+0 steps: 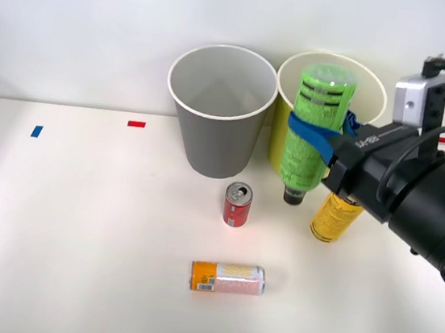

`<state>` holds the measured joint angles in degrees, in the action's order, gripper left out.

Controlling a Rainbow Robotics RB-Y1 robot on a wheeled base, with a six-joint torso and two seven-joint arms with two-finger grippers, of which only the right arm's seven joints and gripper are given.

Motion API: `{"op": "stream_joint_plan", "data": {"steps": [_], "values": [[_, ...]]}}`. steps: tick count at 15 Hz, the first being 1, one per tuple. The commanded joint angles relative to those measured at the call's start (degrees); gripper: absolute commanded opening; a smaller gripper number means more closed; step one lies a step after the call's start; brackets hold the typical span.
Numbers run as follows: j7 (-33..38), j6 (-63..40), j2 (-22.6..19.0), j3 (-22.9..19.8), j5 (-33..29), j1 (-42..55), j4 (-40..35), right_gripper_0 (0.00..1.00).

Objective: Put cans in the gray bin, plastic bottles in the light green bin

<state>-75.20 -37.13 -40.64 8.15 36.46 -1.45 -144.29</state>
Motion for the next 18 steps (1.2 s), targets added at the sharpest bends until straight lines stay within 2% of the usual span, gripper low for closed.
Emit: {"op": "stream_joint_plan", "data": {"steps": [1,6,10,15,18], "values": [[0.23,4.09,3.64,-1.56,-0.86,-5.05,5.07,0.00],[0.67,5.05,7.51,-3.05,-4.64,-17.80,18.87,0.00],[0.41,6.81,8.12,-3.05,-8.07,-25.53,29.68,0.00],[-0.38,6.90,9.27,-2.17,-11.50,-29.66,37.41,0.00],[-0.38,6.90,9.71,-1.12,-13.52,-30.37,39.35,0.00]]}}
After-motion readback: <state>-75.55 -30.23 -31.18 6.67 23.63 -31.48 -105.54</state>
